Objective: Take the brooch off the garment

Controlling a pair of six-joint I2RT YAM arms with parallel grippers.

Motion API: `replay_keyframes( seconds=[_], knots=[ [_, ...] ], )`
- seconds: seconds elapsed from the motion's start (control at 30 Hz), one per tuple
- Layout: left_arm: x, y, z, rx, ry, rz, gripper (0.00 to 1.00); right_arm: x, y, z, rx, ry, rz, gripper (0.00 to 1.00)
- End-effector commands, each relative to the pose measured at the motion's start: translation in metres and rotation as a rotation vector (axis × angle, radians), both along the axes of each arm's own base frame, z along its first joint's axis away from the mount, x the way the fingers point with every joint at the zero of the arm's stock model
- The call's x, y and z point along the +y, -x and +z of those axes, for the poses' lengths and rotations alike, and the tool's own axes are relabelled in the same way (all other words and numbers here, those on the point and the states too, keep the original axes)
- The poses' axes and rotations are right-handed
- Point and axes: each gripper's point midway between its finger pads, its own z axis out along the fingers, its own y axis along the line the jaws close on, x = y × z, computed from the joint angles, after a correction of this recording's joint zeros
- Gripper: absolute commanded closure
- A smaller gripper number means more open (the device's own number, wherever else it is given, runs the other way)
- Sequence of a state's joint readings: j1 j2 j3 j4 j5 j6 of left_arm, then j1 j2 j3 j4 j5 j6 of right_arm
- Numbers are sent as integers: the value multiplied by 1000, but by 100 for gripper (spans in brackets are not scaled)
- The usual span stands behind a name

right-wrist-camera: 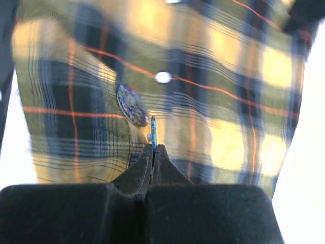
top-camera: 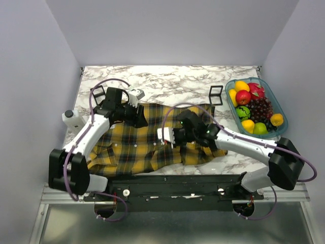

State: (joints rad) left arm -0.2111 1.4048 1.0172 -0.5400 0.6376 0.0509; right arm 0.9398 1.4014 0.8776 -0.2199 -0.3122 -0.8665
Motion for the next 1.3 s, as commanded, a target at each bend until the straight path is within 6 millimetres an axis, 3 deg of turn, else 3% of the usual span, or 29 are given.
replay_keyframes(
  seconds=[0.0,0.03,0.1,0.17,0.43,0.77,1.03,1.27],
  knots=[
    [-36,5,45,-262,130,-135,39,-18,0,1,467,-13,-259,100],
    [-48,12,46,-273,139,-174,39,-12,-3,13,518,-58,-257,100],
    [-57,13,44,-262,145,-198,38,-12,-17,12,621,-85,-330,100],
    [-65,15,42,-234,157,-217,39,-8,-30,25,685,-136,-341,100],
    [-78,12,13,-133,189,-269,41,-16,-59,21,909,-211,-413,100],
    [-101,15,5,6,326,-305,43,-17,-61,24,985,-246,-395,100],
    [-107,22,-2,45,362,-365,52,-17,-63,23,996,-248,-395,100],
    [-114,31,-4,51,366,-415,52,-15,-64,25,1007,-253,-397,100]
  ],
)
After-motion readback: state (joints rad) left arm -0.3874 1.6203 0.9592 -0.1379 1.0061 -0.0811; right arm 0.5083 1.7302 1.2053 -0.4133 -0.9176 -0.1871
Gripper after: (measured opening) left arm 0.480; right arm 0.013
